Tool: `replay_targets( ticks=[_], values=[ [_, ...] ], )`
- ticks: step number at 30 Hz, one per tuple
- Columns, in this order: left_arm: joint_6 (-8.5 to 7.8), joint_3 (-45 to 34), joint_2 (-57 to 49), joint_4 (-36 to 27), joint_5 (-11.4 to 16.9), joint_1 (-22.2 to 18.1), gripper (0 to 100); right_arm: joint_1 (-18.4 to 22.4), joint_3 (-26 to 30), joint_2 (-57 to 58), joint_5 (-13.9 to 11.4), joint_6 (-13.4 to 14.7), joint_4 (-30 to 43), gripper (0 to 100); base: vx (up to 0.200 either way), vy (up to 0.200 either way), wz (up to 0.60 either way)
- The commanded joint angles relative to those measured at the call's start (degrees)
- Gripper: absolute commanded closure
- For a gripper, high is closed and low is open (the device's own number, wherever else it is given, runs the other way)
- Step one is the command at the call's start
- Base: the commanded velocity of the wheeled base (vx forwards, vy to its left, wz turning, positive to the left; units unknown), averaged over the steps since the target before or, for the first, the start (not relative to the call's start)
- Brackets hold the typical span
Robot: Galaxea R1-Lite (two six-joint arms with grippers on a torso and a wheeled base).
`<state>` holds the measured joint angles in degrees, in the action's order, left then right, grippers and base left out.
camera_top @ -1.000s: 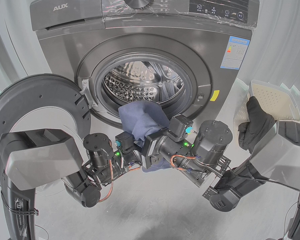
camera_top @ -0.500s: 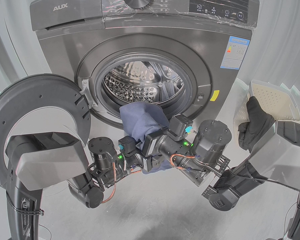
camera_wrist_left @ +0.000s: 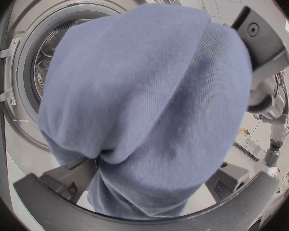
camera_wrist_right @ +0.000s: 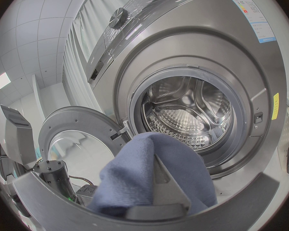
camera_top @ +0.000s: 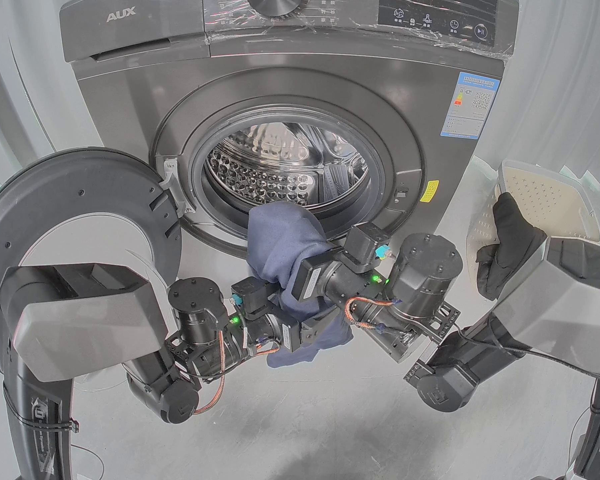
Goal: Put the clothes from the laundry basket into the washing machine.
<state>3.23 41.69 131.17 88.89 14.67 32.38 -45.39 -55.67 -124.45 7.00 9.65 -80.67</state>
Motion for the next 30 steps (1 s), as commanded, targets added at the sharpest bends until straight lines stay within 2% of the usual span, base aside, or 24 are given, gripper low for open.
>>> replay_targets(
  ticks=[1,4,8,11,15,23,24,27,30],
  values=[
    [0.11,1.1,0.4,0.1,-0.1,0.2,0,-0.7,0.0,-0.4,0.1,0.0,0.0,100,0.0,0.0,0.0],
    [0.11,3.2,1.9,0.0,-0.3,0.1,0,-1.5,0.0,-0.5,0.1,0.2,0.0,100,0.0,0.0,0.0],
    [0.37,6.5,3.8,0.0,-2.7,-0.3,0,-3.0,0.0,-0.4,0.2,0.4,0.0,100,0.0,0.0,0.0],
    [1.25,8.3,5.0,-0.1,-4.6,-0.6,0,-3.8,0.1,-0.4,0.2,0.5,0.0,100,0.0,0.0,0.0],
    [2.13,9.0,5.5,-0.1,-6.5,-2.1,0,-3.6,0.2,0.1,1.6,0.8,0.0,100,0.0,0.0,0.0],
    [2.31,8.9,5.4,-0.1,-8.2,-4.4,0,-2.7,0.2,0.9,1.8,1.2,0.0,100,0.0,0.0,0.0],
    [2.31,8.9,5.4,-0.1,-8.2,-4.4,100,-2.7,0.3,0.8,1.8,1.3,0.1,100,0.0,0.0,0.0],
    [2.66,8.8,5.2,-0.1,-8.3,-4.5,100,-1.9,0.3,0.9,1.9,1.6,0.0,100,0.0,0.0,0.0],
    [3.01,7.8,4.0,0.0,-8.7,-5.5,100,0.6,0.5,1.7,1.9,1.9,0.1,100,0.0,0.0,0.0]
  ],
)
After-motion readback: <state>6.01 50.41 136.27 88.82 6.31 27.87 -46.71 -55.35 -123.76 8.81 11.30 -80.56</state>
